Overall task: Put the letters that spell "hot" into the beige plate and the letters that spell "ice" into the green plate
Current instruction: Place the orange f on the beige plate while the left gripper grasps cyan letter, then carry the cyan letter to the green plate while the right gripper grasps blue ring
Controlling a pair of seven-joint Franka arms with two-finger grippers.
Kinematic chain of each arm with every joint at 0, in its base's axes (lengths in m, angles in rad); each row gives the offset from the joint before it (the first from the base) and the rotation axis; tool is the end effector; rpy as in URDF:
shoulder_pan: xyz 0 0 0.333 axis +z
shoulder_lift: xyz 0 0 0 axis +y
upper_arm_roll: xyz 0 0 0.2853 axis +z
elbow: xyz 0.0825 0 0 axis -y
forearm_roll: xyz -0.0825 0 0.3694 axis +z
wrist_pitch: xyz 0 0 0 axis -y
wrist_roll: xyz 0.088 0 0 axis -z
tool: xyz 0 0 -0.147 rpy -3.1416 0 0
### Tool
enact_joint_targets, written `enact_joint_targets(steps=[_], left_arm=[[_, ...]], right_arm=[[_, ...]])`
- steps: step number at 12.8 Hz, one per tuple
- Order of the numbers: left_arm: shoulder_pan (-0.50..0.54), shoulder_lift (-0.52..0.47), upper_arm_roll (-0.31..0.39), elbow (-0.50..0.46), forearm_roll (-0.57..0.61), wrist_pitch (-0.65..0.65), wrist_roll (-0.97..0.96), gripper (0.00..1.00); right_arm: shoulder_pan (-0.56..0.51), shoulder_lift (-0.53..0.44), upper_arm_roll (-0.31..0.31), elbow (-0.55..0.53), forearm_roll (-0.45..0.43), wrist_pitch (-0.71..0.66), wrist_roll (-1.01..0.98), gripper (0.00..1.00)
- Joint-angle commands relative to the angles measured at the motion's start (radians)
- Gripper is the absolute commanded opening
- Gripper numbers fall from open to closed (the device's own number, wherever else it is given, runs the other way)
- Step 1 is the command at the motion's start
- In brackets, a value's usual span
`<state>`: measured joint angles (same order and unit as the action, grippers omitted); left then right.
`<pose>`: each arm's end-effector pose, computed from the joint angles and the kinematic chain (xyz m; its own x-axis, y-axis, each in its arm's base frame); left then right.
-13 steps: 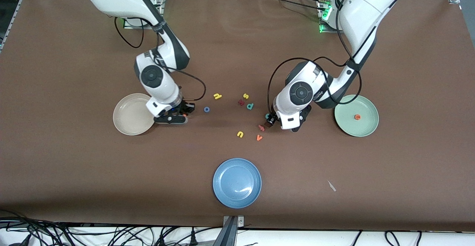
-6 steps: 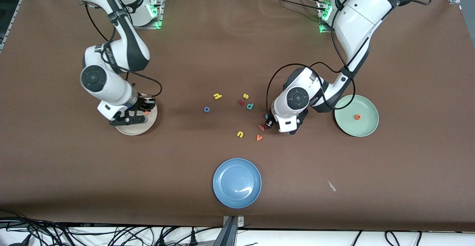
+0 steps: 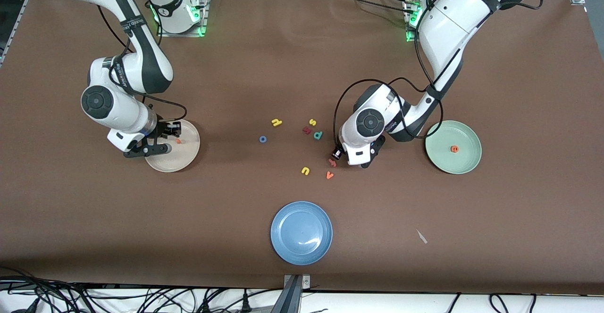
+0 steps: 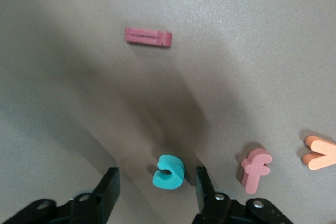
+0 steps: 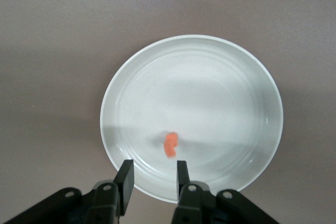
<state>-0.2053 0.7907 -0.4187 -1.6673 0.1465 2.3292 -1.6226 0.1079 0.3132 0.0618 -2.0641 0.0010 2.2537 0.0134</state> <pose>0.5289 -0.3605 0.1199 0.5275 0.8281 -0.1897 0.8347 -0.5467 -0.0656 0.5428 0.0937 0.2130 0.9805 0.1531 -0.1230 0.1521 -0.9882 -0.0181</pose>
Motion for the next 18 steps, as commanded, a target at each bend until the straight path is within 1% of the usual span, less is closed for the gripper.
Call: enact_joint_targets(steps=[1, 3, 5, 8, 9, 11, 12, 13, 14, 16, 18], left_arm=[[-0.011, 0.022, 0.004, 0.026, 0.033, -0.002, -0.025, 0.45], [-0.011, 0.022, 0.012, 0.024, 0.041, 0.015, -0.025, 0.36], [-0.011, 0.022, 0.017, 0.024, 0.045, 0.018, -0.025, 0.24], [-0.005, 0.021, 0.017, 0.024, 0.047, 0.018, -0.01, 0.04], [0.0, 0.019, 0.017, 0.024, 0.05, 0.016, -0.007, 0.0], [0.01, 0.004, 0.017, 0.023, 0.048, -0.004, 0.045, 0.0], [0.036, -0.019, 0.011, 0.021, 0.045, -0.042, 0.076, 0.0], [0.059, -0.053, 0.003, 0.024, 0.042, -0.11, 0.092, 0.0], [0.091, -0.091, -0.02, 0.024, 0.033, -0.178, 0.137, 0.0], [0.192, -0.163, -0.096, 0.026, 0.03, -0.322, 0.245, 0.0], [0.317, -0.214, -0.172, 0.026, 0.028, -0.43, 0.358, 0.0]], right_arm=[[-0.002, -0.026, 0.013, -0.024, 0.005, 0.01, 0.02, 0.4], [0.035, -0.013, 0.023, -0.021, 0.008, 0.048, 0.101, 0.4], [0.123, 0.021, 0.021, -0.013, 0.014, 0.108, 0.259, 0.4], [0.24, 0.079, 0.021, 0.031, 0.016, 0.167, 0.471, 0.41], [0.269, 0.101, 0.023, 0.041, 0.016, 0.193, 0.538, 0.41], [0.324, 0.138, 0.023, 0.05, 0.016, 0.266, 0.643, 0.41], [0.349, 0.162, 0.023, 0.071, 0.014, 0.286, 0.69, 0.41], [0.372, 0.188, 0.023, 0.108, 0.014, 0.29, 0.732, 0.42], [0.392, 0.217, 0.023, 0.151, 0.014, 0.29, 0.77, 0.47], [0.427, 0.265, 0.023, 0.215, 0.004, 0.29, 0.829, 0.47], [0.438, 0.271, 0.023, 0.217, -0.003, 0.291, 0.833, 0.47]])
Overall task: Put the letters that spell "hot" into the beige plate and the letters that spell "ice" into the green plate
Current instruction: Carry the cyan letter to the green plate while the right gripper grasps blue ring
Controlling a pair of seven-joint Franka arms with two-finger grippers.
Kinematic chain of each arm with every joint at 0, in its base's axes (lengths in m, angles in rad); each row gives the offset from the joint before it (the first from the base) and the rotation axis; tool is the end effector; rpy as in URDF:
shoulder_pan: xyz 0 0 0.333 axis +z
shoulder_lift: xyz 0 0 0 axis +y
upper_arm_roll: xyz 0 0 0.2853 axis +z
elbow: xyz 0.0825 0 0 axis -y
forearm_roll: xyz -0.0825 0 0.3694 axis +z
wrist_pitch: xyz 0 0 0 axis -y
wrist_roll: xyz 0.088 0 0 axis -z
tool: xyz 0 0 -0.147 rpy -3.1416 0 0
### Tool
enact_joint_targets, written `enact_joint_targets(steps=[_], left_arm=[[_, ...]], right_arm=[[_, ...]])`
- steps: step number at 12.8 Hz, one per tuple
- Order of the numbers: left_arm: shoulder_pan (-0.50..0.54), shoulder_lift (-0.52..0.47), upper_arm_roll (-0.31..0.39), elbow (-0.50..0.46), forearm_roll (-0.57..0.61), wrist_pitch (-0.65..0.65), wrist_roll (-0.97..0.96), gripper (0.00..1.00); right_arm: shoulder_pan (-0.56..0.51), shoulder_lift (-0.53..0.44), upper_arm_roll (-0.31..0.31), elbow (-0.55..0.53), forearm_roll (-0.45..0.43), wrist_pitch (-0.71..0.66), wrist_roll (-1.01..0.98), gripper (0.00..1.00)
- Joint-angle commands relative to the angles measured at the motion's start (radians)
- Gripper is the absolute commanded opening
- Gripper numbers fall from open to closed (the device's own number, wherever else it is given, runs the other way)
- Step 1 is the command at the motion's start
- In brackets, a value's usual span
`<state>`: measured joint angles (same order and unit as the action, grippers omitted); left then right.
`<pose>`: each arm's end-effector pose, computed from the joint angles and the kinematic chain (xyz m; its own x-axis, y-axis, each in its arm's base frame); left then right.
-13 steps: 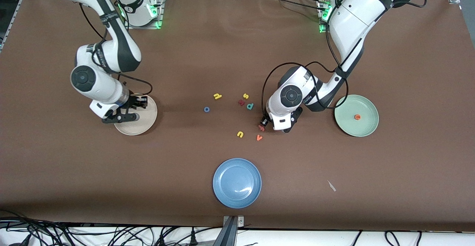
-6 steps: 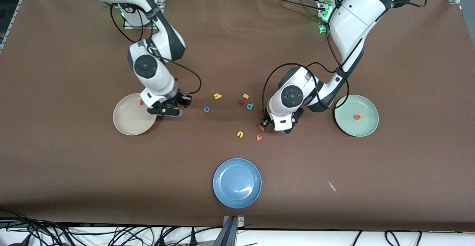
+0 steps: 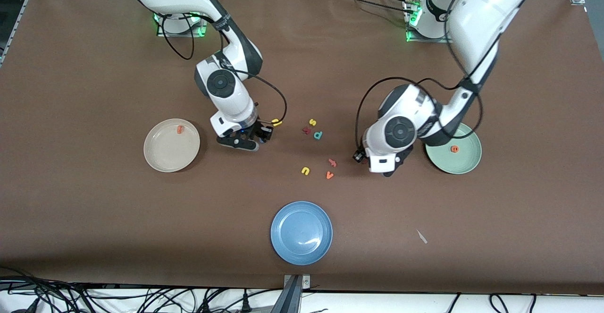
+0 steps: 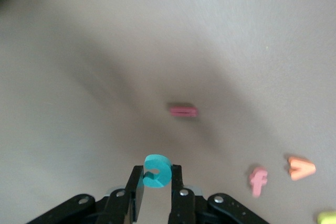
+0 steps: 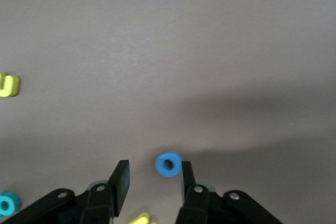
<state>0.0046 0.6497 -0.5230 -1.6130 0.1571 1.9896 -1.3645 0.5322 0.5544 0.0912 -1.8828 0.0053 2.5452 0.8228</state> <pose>0.5657 -0.2792 0.2169 0.6493 0.7309 -0.2104 0.7201 -0.6798 -0.1390 0.5087 0.3650 0.1688 0.9748 -0.2200 0.0367 -0.2146 -0.9699 -0.1151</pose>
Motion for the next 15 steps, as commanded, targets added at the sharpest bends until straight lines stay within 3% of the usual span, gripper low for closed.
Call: enact_joint_targets(steps=[1, 4, 9, 15], left_arm=[[0.174, -0.09, -0.103, -0.028, 0.018, -0.144, 0.17, 0.0], [0.345, -0.114, -0.152, -0.034, 0.022, -0.276, 0.416, 0.0], [0.515, -0.111, -0.147, -0.1, 0.097, -0.267, 0.717, 0.0], [0.63, -0.091, -0.143, -0.339, 0.139, 0.104, 0.802, 0.07]], right_arm=[[0.015, 0.036, -0.007, 0.036, -0.01, 0.004, 0.024, 0.47], [0.028, 0.053, -0.007, 0.016, -0.021, 0.047, 0.025, 0.47], [0.019, 0.039, -0.007, -0.035, -0.053, 0.05, 0.022, 0.47], [0.019, 0.045, -0.007, -0.062, -0.054, 0.11, 0.022, 0.47]])
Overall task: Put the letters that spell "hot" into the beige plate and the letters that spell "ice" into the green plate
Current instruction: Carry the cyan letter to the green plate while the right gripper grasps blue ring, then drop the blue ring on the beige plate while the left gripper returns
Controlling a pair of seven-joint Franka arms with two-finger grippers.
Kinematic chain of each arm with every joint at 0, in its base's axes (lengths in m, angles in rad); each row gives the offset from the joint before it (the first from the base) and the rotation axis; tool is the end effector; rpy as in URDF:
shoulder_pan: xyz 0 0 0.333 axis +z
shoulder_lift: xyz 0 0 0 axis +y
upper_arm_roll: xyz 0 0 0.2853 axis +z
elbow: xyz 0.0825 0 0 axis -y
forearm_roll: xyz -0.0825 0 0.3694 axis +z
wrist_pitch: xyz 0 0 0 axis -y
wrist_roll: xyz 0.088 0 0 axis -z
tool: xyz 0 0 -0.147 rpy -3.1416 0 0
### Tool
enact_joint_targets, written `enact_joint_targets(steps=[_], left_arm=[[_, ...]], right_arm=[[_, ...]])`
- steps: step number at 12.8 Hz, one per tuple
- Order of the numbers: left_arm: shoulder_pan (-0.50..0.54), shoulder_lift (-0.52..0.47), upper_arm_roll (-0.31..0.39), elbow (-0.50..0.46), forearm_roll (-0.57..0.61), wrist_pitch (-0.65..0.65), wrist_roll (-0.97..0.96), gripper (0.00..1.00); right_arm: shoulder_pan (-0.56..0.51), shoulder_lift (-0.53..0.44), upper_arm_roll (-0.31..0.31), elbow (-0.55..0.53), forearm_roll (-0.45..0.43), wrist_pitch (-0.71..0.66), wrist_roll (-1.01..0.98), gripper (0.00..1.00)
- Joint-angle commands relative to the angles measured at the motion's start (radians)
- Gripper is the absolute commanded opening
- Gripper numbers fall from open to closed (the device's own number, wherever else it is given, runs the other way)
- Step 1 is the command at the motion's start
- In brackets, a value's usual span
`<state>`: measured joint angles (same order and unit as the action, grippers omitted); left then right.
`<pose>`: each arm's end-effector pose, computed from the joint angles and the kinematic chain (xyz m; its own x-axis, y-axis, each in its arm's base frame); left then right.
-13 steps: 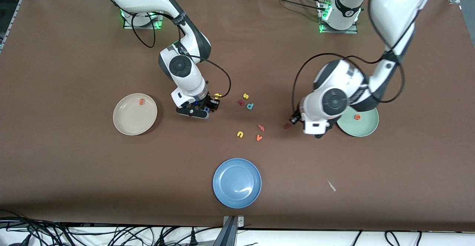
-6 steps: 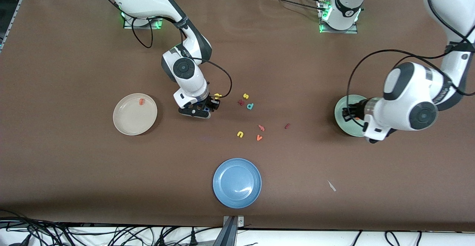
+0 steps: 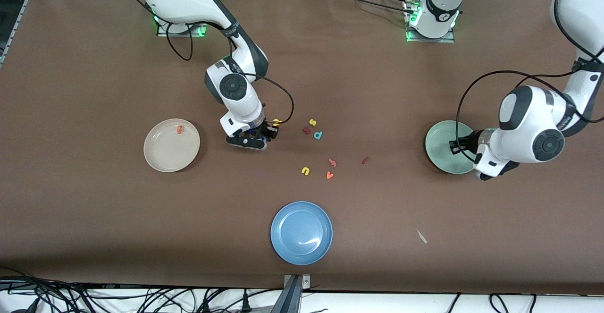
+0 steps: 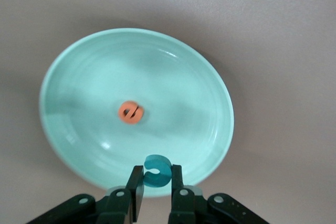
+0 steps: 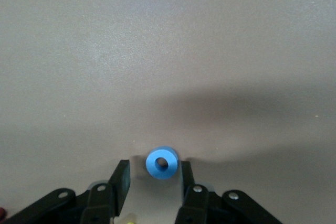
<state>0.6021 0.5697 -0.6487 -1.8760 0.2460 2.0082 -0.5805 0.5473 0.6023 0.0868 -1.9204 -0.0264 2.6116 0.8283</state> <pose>0.5610 -0.0076 0.1841 0.8619 0.3885 -0.3259 0.4007 -0.9157 -0.0320 0.4928 0.3633 0.1311 0.9811 -0.1899 0.0369 -0.1859 -0.9784 -0.0901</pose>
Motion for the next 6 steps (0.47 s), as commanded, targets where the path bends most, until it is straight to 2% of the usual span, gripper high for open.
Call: enact_joint_targets(steps=[1, 2, 3, 4, 5, 6], left_arm=[[0.033, -0.001, -0.017, -0.084, 0.08, 0.093, 0.019, 0.12], [0.035, 0.004, -0.016, -0.083, 0.091, 0.095, 0.019, 0.24], [0.044, 0.002, -0.016, -0.081, 0.093, 0.095, 0.019, 0.46], [0.047, -0.004, -0.017, -0.077, 0.093, 0.093, 0.019, 0.78], [0.042, -0.008, -0.026, -0.074, 0.095, 0.092, 0.018, 1.0], [0.032, -0.016, -0.031, -0.065, 0.093, 0.092, 0.005, 1.0]], right_arm=[[0.003, -0.001, -0.002, -0.031, -0.023, 0.05, 0.017, 0.47], [0.003, 0.001, -0.002, -0.031, -0.023, 0.05, 0.017, 0.46], [0.003, 0.001, -0.002, -0.031, -0.023, 0.05, 0.017, 0.45], [0.003, 0.001, -0.002, -0.032, -0.023, 0.051, 0.017, 0.43], [0.003, 0.002, -0.002, -0.032, -0.026, 0.05, 0.017, 0.38], [0.005, 0.004, -0.002, -0.032, -0.035, 0.05, 0.017, 0.32]])
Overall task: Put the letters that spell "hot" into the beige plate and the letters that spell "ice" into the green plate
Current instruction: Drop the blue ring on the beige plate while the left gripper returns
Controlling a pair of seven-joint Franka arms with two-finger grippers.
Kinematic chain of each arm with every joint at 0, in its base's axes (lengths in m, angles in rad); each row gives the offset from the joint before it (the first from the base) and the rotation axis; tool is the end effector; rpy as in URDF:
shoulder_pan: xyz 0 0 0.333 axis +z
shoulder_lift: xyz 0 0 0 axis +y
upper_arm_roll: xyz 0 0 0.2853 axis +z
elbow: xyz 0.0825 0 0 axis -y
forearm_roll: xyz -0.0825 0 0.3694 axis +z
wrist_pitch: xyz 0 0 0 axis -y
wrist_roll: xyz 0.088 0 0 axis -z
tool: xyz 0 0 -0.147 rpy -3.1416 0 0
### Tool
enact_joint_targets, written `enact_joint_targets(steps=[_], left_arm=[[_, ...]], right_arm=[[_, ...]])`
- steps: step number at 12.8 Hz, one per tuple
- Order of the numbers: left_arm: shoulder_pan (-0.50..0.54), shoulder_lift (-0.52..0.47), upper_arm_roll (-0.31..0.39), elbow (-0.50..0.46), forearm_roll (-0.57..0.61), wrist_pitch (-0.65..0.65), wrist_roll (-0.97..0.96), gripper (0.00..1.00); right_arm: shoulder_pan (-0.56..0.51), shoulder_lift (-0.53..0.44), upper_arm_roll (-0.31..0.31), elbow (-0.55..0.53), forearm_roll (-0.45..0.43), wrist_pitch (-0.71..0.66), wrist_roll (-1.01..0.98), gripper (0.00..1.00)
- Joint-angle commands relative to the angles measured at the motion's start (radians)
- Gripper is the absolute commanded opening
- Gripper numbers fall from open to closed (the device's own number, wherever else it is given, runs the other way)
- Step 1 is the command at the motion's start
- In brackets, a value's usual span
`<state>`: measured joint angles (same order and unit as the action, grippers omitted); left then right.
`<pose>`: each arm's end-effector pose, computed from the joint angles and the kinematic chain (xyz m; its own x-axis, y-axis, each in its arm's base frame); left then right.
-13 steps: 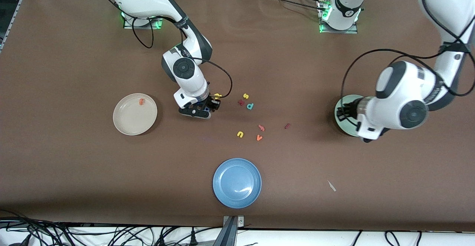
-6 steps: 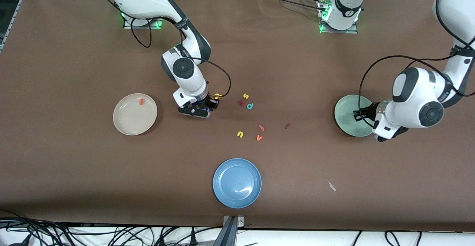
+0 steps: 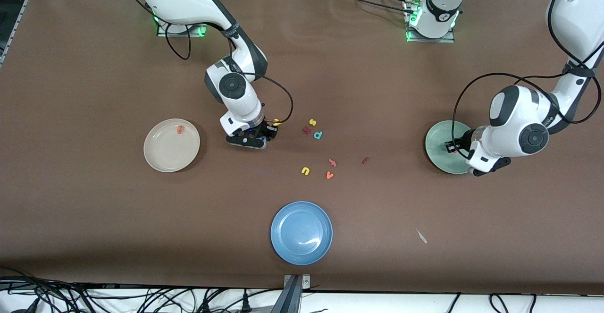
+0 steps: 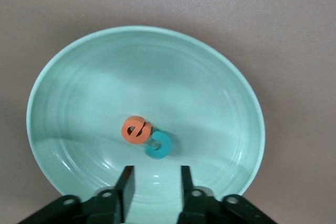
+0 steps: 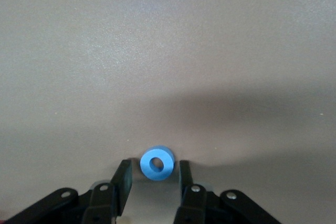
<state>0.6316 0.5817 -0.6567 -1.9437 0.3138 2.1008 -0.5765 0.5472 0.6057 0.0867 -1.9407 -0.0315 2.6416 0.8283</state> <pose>0.5509 -0.0016 0.1608 0.8862 0.3617 -0.2894 0.3676 -0.9293 -0.0357 0.4890 0.3609 0.1243 0.9816 -0.1860 0.0429 -0.1814 -0.9790 -0.0934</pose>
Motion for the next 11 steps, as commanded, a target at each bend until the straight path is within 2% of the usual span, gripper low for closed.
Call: enact_joint_targets(steps=[1, 4, 7, 8, 10, 11], left_arm=[[-0.004, -0.028, -0.047, 0.028, 0.025, -0.011, -0.002, 1.0], [-0.003, -0.065, -0.145, 0.042, 0.011, -0.022, -0.034, 1.0], [-0.016, -0.068, -0.265, 0.042, 0.019, -0.025, -0.201, 1.0], [-0.057, -0.066, -0.277, 0.046, 0.025, -0.022, -0.244, 1.0], [-0.172, -0.027, -0.262, 0.098, 0.025, -0.022, -0.264, 1.0], [-0.196, -0.001, -0.255, 0.13, 0.028, -0.021, -0.257, 1.0]], right_arm=[[0.003, 0.0, -0.002, -0.012, -0.03, 0.02, 0.017, 0.27], [0.003, -0.006, -0.002, -0.018, -0.03, 0.02, 0.012, 0.14], [-0.039, -0.084, -0.002, -0.069, -0.031, 0.006, -0.05, 0.14], [-0.067, -0.125, -0.002, -0.099, -0.03, -0.008, -0.098, 0.14], [-0.15, -0.211, 0.007, -0.156, -0.025, -0.05, -0.208, 0.14], [-0.2, -0.249, 0.016, -0.173, -0.025, -0.102, -0.278, 0.14]])
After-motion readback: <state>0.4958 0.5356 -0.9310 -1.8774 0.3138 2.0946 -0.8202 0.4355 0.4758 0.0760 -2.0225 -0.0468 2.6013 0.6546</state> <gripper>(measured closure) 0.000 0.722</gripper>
